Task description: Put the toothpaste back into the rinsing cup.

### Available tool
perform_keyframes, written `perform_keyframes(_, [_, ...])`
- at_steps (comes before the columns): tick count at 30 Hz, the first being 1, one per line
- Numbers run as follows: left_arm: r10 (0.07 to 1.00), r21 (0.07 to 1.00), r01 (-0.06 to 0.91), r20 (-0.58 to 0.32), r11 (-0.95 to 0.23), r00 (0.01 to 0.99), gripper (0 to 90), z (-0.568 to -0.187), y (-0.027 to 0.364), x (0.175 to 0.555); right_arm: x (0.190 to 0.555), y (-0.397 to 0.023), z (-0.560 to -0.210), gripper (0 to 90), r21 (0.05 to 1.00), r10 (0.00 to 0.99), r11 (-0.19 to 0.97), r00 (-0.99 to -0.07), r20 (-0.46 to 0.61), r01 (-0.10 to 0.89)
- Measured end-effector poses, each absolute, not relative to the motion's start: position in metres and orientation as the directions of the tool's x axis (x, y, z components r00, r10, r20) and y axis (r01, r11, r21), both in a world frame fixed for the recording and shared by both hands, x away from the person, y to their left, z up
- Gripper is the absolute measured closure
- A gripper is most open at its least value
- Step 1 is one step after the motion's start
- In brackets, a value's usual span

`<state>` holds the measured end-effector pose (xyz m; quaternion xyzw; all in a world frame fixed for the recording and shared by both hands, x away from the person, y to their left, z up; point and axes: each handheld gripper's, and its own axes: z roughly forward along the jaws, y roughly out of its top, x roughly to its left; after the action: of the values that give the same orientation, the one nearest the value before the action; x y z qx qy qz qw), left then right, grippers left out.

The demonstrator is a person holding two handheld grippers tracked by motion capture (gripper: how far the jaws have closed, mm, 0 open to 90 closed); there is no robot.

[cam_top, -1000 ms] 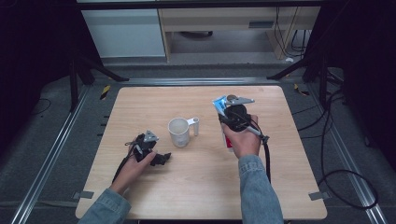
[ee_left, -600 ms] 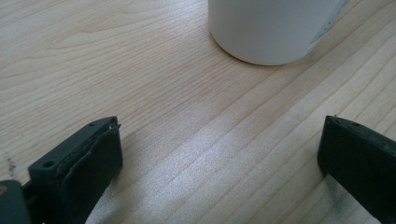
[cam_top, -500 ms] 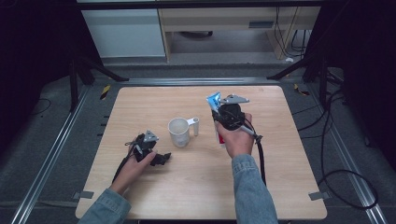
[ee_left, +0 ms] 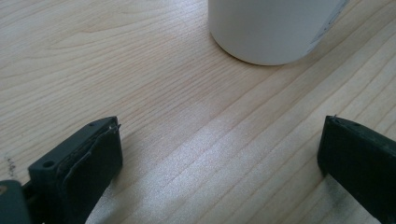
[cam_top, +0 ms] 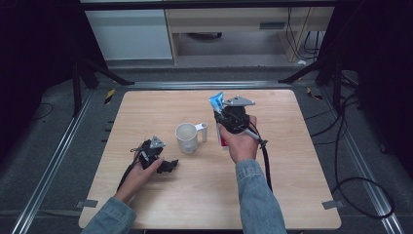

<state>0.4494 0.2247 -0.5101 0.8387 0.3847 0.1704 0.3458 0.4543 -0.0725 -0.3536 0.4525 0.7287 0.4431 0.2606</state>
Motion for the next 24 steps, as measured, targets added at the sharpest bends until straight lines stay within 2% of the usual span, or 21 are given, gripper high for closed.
perform_keyframes(24, [0.765,0.713,0.528,0.018,-0.461,0.644,0.0,-0.510,0.224,0.449,0.455,-0.044,-0.334,72.4,0.910,0.872,0.177,-0.488,0.031,0.374])
